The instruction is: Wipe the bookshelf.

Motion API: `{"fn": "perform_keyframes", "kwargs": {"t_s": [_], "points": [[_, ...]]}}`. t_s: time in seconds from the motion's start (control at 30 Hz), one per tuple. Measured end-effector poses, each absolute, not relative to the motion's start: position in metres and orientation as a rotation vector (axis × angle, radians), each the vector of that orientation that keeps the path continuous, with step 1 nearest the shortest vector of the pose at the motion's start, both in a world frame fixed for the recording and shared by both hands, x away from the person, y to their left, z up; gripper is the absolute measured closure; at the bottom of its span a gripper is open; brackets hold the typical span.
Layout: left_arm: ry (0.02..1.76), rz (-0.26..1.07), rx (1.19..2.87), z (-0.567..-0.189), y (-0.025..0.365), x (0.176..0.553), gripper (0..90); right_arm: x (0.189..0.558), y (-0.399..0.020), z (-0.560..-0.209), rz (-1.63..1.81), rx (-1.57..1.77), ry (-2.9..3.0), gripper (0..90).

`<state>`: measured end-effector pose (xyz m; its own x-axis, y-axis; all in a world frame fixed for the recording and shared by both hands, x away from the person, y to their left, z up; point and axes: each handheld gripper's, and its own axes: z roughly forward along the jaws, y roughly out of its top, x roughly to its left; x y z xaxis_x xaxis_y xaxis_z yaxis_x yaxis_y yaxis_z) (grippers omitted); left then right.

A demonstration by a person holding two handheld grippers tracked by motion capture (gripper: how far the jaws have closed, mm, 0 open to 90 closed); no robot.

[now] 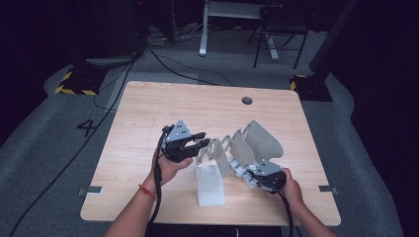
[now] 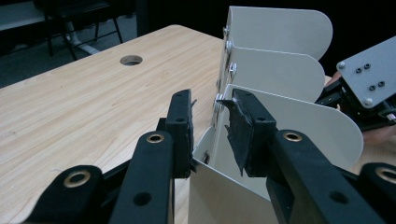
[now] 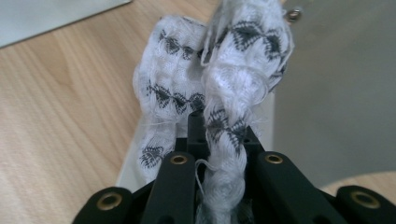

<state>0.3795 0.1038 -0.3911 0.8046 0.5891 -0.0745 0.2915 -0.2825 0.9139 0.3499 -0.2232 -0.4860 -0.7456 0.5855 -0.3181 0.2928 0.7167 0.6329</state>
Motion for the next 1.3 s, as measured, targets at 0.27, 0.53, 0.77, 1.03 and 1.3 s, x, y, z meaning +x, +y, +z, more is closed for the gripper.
{"fn": "perform_keyframes", "kwargs": {"t_s": [0.27, 0.53, 0.77, 1.03, 1.3], "points": [[0.669, 0.335, 1.882, -0.391, 0.104, 0.379, 70.2, 0.348, -0.236, -0.456, 0.875, 0.691, 2.243, 83.7], [0.669, 0.331, 1.878, -0.391, 0.104, 0.380, 70.3, 0.343, -0.225, -0.415, 1.026, 0.577, 2.103, 83.7], [0.672, 0.334, 1.876, -0.391, 0.103, 0.379, 70.2, 0.354, -0.218, -0.395, 1.060, 0.543, 2.140, 83.6], [0.676, 0.341, 1.875, -0.392, 0.103, 0.379, 70.0, 0.355, -0.216, -0.421, 1.024, 0.558, 2.231, 83.6], [0.676, 0.339, 1.876, -0.392, 0.103, 0.379, 70.0, 0.353, -0.212, -0.460, 0.874, 0.522, 2.367, 83.7]]}}
